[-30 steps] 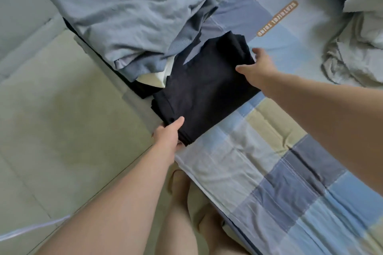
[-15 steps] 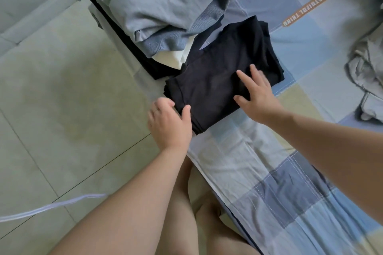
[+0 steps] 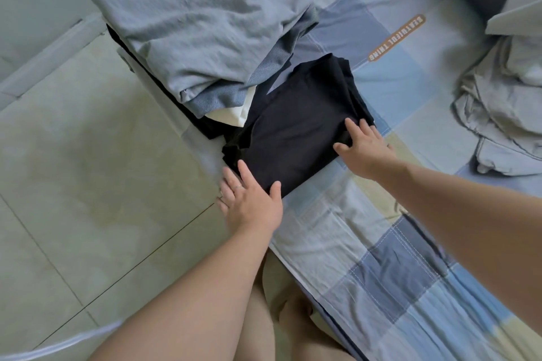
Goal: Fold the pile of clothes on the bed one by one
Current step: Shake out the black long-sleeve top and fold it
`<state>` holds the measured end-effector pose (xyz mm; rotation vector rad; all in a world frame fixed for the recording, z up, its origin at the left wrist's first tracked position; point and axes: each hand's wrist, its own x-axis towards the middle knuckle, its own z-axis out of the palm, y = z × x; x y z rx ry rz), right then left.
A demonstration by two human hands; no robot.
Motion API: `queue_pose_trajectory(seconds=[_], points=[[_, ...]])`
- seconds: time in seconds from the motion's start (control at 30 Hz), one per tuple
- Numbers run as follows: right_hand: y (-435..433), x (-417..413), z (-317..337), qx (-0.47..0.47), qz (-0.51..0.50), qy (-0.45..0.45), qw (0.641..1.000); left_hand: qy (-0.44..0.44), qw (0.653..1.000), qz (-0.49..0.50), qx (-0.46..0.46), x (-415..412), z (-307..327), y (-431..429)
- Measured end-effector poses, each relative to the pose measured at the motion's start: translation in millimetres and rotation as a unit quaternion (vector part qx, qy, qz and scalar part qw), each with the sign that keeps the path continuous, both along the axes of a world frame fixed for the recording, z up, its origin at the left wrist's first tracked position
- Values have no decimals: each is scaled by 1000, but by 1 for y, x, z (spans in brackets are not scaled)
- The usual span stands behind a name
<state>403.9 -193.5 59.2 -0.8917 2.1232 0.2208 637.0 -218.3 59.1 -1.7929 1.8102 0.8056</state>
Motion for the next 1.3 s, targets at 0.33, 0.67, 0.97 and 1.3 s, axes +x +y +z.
queue_pose_trajectory(seconds=[0.33,0.67,0.97,1.3], points=[[56,28,170,-59,-58,-26,996,82,977,-198,-1,-14,143,3],[144,5,326,-68,-283,53,955,172,923,-343,9,-129,270,-2],[261,11,393,-66,-421,112,898,257,843,-473,20,-235,338,82],[476,-4,400,-84,-492,143,855,296,766,-568,59,-317,369,278]])
